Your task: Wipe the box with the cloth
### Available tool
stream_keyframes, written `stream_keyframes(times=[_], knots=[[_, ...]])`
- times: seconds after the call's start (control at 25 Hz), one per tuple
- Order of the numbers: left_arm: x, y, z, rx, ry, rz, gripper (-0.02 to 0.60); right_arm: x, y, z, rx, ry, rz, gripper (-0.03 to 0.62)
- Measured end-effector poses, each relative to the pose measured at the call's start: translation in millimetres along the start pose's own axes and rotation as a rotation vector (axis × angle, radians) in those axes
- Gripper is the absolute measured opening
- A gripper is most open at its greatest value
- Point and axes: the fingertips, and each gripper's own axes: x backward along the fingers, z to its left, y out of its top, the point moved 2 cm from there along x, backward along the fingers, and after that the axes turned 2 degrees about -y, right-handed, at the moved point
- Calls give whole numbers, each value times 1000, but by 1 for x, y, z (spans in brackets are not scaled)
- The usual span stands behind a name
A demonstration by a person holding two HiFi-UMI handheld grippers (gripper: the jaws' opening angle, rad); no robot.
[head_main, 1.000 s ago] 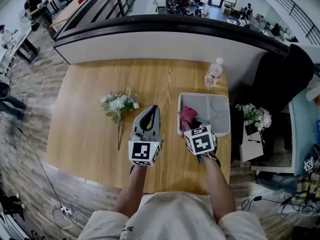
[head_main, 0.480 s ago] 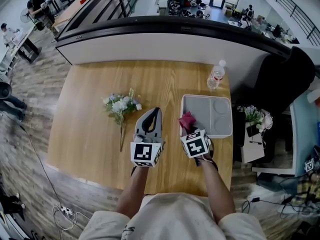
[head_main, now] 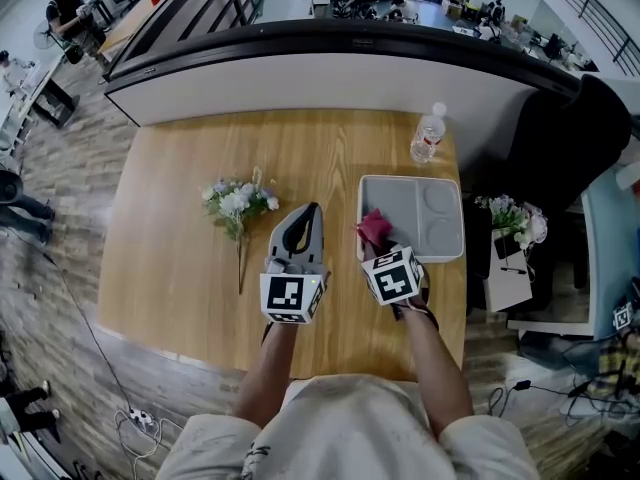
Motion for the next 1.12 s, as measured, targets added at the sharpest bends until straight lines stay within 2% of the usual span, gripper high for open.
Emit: stream_keyframes(times=[0.44, 0.88, 1.12], knots=[[-9, -3, -18, -1, -31, 8, 14, 10, -17, -31, -52, -48, -3, 58], [-23, -4, -39, -6, -71, 16, 14, 22, -36, -77, -99, -131, -17, 58], [-30, -7, -51, -11, -93, 22, 14, 29, -41, -90, -120, -135, -28, 58]])
